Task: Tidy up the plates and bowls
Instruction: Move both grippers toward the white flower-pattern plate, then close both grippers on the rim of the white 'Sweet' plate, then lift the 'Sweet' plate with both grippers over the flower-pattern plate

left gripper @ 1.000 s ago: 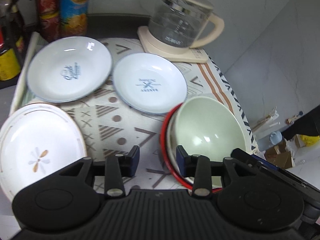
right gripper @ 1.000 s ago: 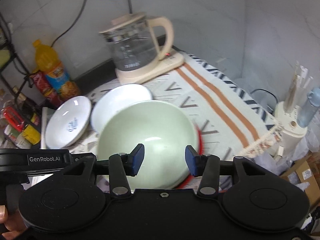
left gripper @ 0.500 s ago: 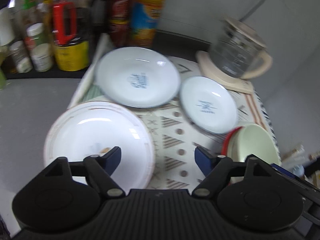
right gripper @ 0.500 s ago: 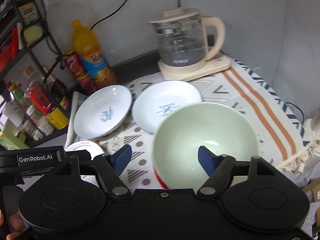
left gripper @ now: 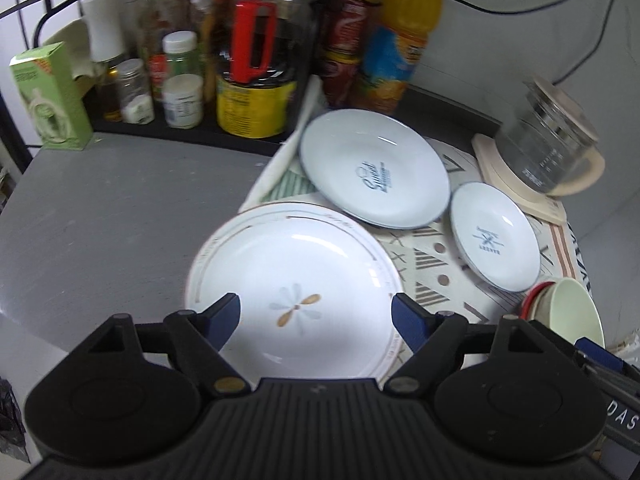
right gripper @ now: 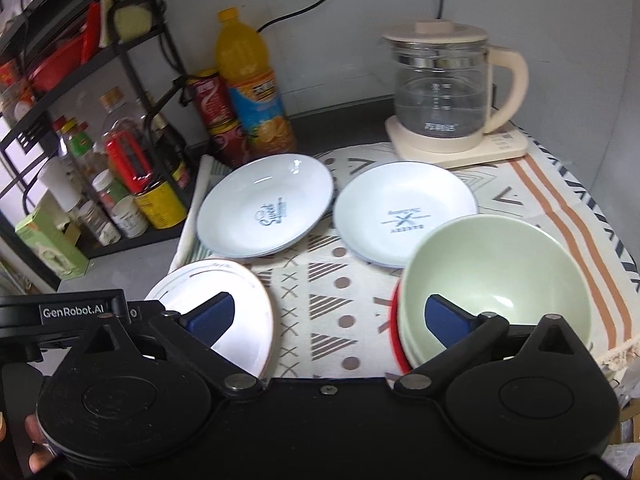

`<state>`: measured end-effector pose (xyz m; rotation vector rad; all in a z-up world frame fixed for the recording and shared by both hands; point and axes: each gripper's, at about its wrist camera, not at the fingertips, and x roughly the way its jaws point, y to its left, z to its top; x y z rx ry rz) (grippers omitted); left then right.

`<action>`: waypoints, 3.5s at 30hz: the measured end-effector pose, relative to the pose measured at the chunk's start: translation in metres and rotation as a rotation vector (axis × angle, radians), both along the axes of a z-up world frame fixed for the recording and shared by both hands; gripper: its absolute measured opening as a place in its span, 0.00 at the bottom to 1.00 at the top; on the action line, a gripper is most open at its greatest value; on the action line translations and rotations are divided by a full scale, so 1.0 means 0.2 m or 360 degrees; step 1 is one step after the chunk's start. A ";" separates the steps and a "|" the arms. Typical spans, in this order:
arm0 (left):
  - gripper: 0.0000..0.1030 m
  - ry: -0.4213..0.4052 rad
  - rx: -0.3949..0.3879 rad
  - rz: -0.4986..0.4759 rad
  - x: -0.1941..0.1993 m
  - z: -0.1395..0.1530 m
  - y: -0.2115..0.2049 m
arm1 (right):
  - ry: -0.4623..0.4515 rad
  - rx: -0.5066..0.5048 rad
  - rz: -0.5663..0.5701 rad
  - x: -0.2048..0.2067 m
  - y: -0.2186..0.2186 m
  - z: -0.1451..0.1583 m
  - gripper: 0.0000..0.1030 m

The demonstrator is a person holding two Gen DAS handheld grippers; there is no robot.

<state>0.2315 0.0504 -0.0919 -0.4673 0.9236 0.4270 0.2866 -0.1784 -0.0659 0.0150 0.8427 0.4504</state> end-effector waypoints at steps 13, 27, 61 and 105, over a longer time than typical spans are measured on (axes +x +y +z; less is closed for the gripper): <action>0.79 0.0006 -0.0073 0.0105 -0.11 -0.04 0.13 | 0.0067 -0.0069 0.0142 -0.04 0.18 -0.04 1.00; 0.78 -0.0038 -0.0265 0.0201 -0.01 -0.13 0.24 | 0.0165 -0.0054 0.0161 0.12 0.26 -0.10 0.98; 0.24 -0.0078 -0.0577 0.0384 0.72 -0.49 0.57 | 0.0674 0.0186 -0.0150 0.84 0.42 -0.51 0.38; 0.09 -0.0177 -0.0564 0.0307 0.55 -0.35 0.44 | 0.0342 0.0226 -0.0136 0.63 0.42 -0.38 0.15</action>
